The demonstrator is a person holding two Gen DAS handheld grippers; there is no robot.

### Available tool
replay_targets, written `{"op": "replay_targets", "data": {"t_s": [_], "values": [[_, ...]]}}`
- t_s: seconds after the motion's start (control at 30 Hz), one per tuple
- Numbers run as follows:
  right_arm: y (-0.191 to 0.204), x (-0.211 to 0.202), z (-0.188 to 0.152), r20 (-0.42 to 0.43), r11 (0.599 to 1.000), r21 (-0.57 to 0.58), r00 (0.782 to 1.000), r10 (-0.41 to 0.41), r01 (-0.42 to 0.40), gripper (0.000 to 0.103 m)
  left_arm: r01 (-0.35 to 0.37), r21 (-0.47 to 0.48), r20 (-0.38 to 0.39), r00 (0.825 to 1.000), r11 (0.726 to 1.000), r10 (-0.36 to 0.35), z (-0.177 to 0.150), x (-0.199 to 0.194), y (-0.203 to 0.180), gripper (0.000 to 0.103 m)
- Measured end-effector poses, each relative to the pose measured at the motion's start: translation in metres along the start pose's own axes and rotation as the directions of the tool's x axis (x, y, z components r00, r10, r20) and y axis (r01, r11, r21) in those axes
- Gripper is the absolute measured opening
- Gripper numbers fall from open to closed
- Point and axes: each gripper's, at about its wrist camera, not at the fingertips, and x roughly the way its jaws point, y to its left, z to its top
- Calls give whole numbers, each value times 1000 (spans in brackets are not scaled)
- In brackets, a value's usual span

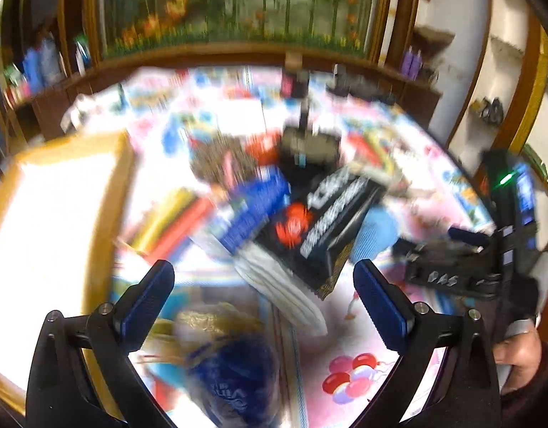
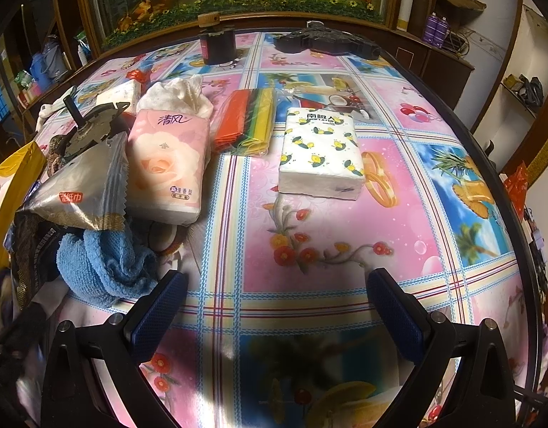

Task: Organize soft objects
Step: 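Grasp the blue plastic-wrapped bag with the left gripper and lift it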

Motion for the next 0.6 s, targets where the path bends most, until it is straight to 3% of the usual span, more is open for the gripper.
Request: {"op": "replay_targets", "data": {"t_s": [0.13,0.2,0.27,0.3,0.33,0.43,0.47,0.5,0.53,0.6], "values": [[-2,-9,-8,19,1000,6,1000,20,-20,102,-26,17,123,992,1000,23,2,-35,10,101],[-4,-20,-10,67,1000,19,998,-3,1,101,-23,14,140,990,1000,21,3,-44,19,101],[0,-52,-16,190,999,10,980,-54,53,101,-9,-3,156,988,1000,9,1,-49,30,101],[0,-52,-16,190,999,10,980,-54,53,101,-5,-10,164,986,1000,7,0,-53,36,101],[3,-66,-20,254,996,6,964,-84,85,102,-11,-12,172,985,1000,13,-1,-54,41,101],[15,-102,-33,446,984,-6,881,-155,176,102,-40,10,178,983,999,38,-5,-56,44,101],[18,-103,-33,451,983,-23,879,-153,183,102,-46,17,173,984,999,43,-8,-55,44,101],[22,-94,-29,383,985,-45,913,-138,167,102,-48,27,163,986,998,43,-11,-52,44,101],[22,-94,-29,383,985,-45,913,-138,167,102,-40,34,149,988,999,35,-15,-51,43,101],[16,-82,-27,335,997,-16,939,-72,82,102,-6,50,109,994,999,0,-21,-46,41,101]]}}
